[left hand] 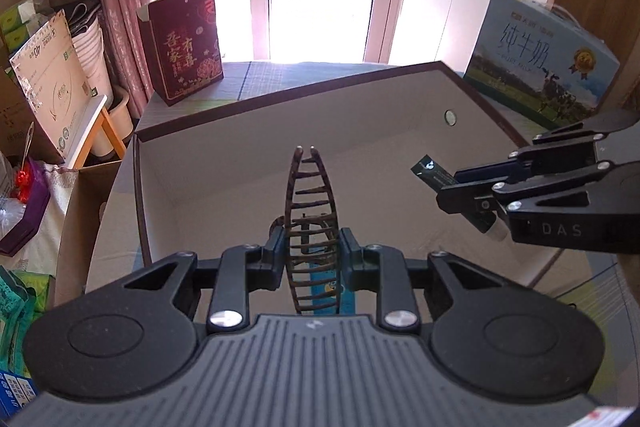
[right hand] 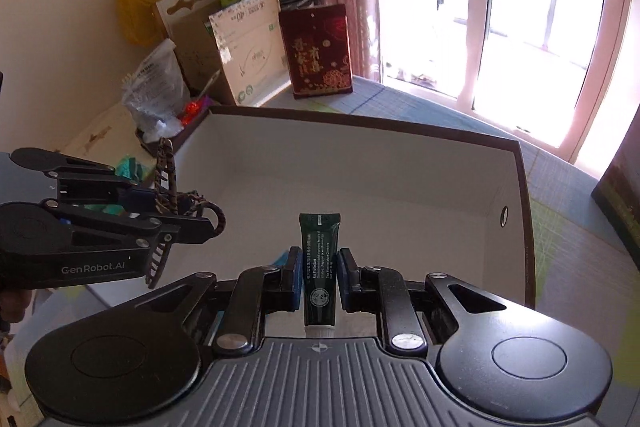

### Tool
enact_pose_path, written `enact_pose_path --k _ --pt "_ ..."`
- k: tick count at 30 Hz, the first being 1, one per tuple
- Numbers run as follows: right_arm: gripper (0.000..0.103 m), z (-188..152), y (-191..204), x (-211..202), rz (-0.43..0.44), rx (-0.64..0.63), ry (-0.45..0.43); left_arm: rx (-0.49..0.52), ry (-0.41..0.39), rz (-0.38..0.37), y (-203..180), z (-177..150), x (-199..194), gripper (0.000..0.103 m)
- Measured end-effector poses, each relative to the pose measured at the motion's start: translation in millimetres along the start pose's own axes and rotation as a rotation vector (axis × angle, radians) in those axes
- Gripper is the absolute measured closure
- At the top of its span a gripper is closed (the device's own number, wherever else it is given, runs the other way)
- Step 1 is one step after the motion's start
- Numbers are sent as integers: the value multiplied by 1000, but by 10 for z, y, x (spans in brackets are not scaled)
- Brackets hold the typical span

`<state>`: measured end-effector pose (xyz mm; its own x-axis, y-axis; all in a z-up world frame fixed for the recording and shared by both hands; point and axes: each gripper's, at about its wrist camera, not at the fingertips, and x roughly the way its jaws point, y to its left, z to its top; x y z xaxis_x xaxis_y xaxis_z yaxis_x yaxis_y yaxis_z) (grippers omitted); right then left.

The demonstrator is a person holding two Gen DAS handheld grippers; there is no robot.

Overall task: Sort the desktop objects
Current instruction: 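Carry the claw clip and green tube over the brown box, then release the claw clip and green tube into the box, opening both grippers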

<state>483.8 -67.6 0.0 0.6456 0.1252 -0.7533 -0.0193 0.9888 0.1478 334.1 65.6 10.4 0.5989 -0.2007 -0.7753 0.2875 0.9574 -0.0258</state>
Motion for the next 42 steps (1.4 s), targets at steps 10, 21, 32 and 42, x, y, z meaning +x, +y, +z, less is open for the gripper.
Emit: enact_pose_path --k 10,21,32,42 --pt "88 153 -316 744 -57 13 187 -17 124 54 130 193 716 80" --pt "88 237 -421 981 -74 -2 269 -45 201 82 172 268 1132 80" --pt "38 159 -497 1017 -126 -15 303 -45 262 138 209 302 1292 36" --pt "16 178 -502 949 -161 -58 347 -50 345 143 242 237 1351 17"
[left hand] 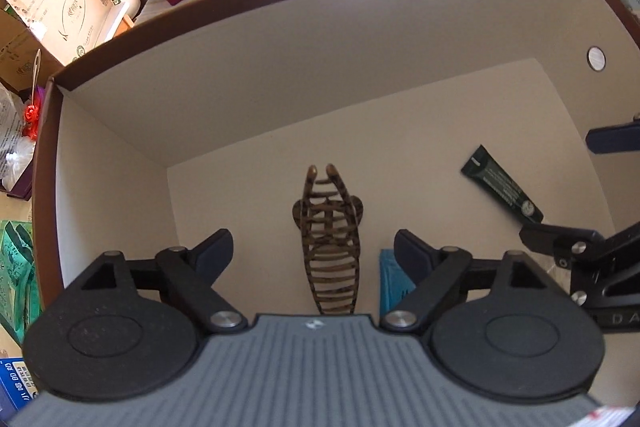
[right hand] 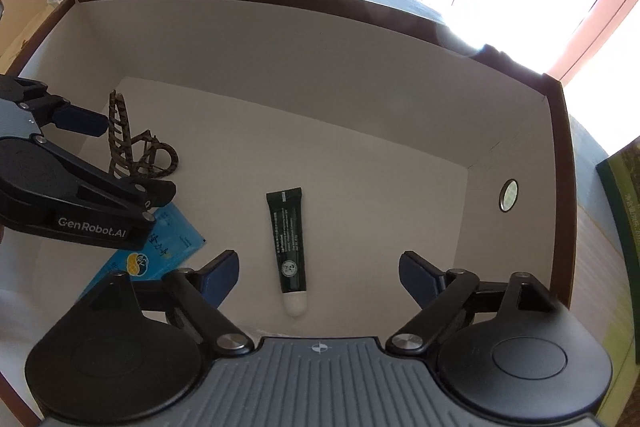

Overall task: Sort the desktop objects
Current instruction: 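Release the claw clip and green tube into the box, opening both grippers, then withdraw both tools from the box back over the table items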

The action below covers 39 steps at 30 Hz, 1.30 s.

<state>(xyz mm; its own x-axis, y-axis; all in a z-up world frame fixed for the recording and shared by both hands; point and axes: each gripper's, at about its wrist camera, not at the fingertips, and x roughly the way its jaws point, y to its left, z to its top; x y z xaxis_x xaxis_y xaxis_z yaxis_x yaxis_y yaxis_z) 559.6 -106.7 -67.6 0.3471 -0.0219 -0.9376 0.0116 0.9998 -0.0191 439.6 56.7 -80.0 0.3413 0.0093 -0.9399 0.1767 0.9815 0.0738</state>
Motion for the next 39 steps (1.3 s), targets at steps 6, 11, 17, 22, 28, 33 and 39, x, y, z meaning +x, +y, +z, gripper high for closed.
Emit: enact_pose_path --k 6,11,17,22,28,33,39 --pt "14 -73 -44 -83 25 10 22 -1 12 -12 -58 -44 -66 9" --pt "13 -142 20 -214 32 3 13 7 7 -17 -114 -79 -188 8" --pt "13 -227 104 -323 52 22 -21 8 -13 -26 -168 -190 -421 8" --pt "12 -329 144 -498 48 23 -54 10 -43 -28 -216 -273 -652 8" --pt "12 -463 173 -790 23 32 -122 25 -101 -24 -279 -422 -996 8" --pt "11 -580 212 -1024 14 52 -187 43 -154 -7 -362 -556 -1279 8" --pt "10 -783 245 -1301 2 77 -269 21 -248 20 -346 -772 -1669 8"
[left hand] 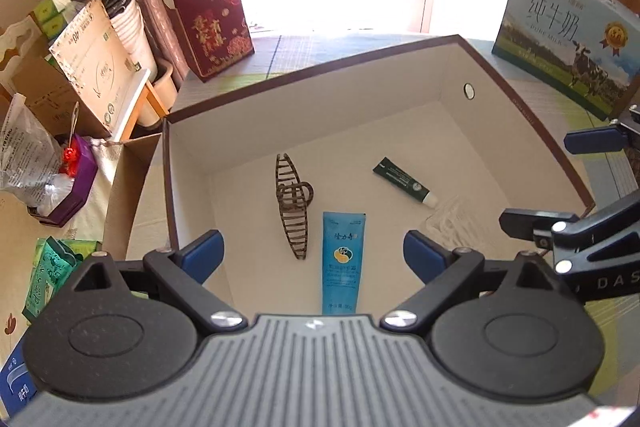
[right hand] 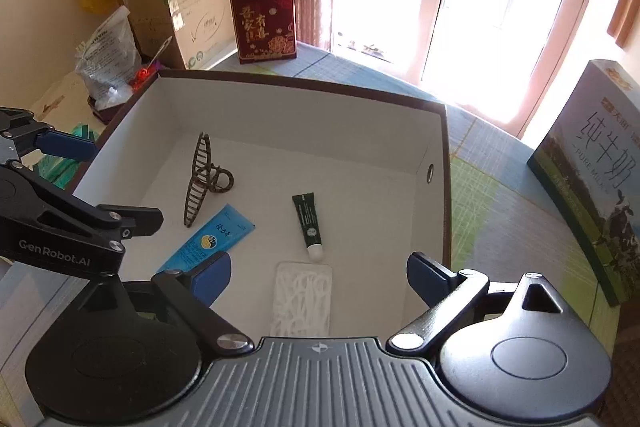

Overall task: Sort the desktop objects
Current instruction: 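Withdraw both tools from the box back over the table items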

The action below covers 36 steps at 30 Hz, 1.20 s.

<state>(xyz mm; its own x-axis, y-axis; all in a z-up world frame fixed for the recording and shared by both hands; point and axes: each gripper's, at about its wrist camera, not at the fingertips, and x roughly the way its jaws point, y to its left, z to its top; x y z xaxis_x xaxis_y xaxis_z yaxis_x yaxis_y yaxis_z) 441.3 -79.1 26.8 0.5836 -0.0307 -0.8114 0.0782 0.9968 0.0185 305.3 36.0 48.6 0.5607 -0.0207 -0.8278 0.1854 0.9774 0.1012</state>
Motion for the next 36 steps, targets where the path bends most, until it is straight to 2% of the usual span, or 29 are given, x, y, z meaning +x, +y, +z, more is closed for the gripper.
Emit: enact_pose_path --k 3,10,18,25,28,36 --pt "9 -109 34 -192 -18 -5 -52 -14 -49 13 29 -96 -221 8" --pt "7 -359 128 -551 -37 -22 -136 -42 -107 18 59 -343 -557 8" --pt "4 -683 40 -932 -59 41 -243 -91 -190 29 75 -768 -943 8" --pt "3 -1079 -1 -1120 -85 109 -261 -79 -230 49 -1 -1055 -1106 8" --pt "3 -1269 24 -1226 -94 141 -274 -60 -242 36 -71 -1189 -1152 8" --pt "3 -1781 82 -1191 -113 224 -187 -1 -173 3 -241 -1610 -938 8"
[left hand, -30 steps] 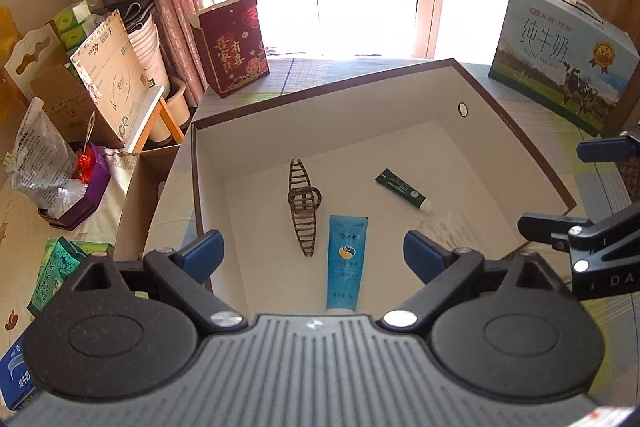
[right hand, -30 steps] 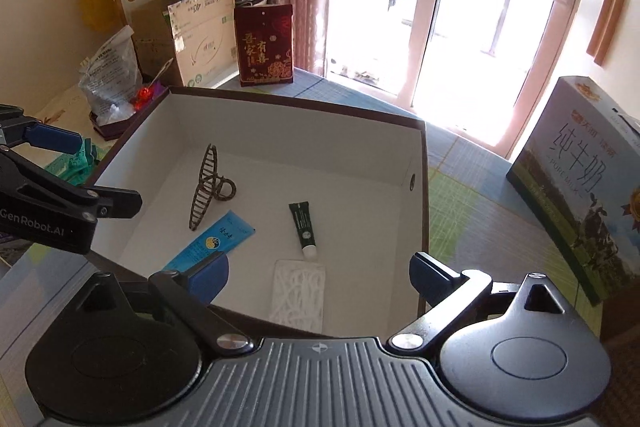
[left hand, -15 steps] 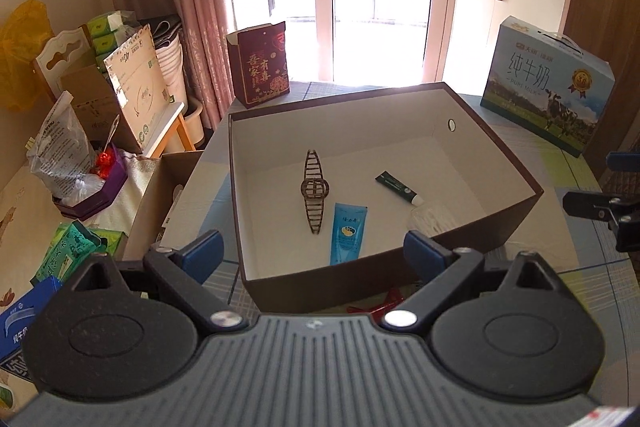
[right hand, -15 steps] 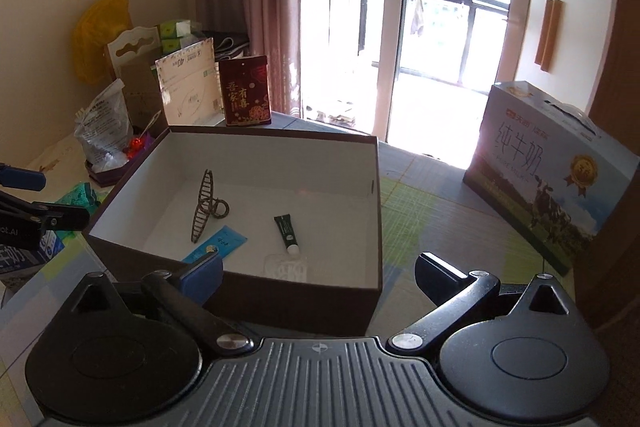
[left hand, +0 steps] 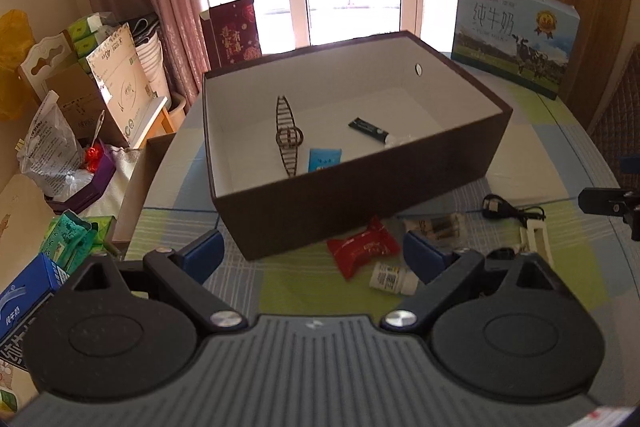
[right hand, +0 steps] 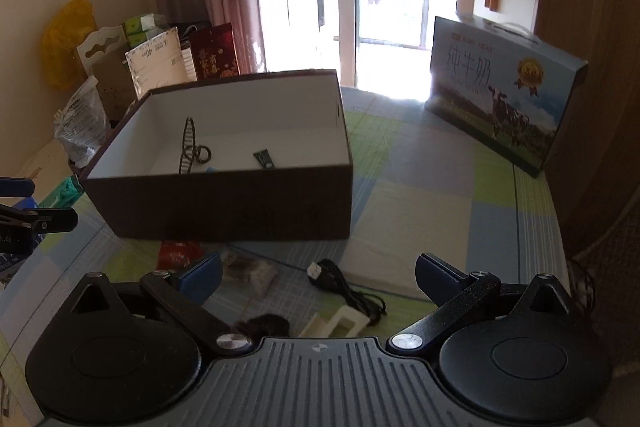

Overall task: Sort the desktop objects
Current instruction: 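Withdraw both tools from the box back over the table items, then grasp the cream claw clip with the right gripper while the left grasps the white pill bottle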

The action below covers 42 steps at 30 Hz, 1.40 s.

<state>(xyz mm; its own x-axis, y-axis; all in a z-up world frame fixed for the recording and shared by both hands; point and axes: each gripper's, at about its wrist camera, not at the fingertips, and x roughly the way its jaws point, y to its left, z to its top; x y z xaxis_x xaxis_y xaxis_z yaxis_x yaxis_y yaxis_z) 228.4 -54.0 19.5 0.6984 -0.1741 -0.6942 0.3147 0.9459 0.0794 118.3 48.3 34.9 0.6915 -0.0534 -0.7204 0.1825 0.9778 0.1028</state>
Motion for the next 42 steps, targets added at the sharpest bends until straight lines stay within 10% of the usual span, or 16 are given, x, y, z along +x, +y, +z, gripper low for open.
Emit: enact_pose_path --k 21,28,42 --pt "5 -568 -182 249 -92 159 168 107 61 -61 -264 -308 272 9" --pt "47 -716 -128 438 -73 170 208 111 95 -64 -264 -346 425 10" --pt "73 -776 -67 776 -61 177 227 124 144 -99 -285 -429 666 12"
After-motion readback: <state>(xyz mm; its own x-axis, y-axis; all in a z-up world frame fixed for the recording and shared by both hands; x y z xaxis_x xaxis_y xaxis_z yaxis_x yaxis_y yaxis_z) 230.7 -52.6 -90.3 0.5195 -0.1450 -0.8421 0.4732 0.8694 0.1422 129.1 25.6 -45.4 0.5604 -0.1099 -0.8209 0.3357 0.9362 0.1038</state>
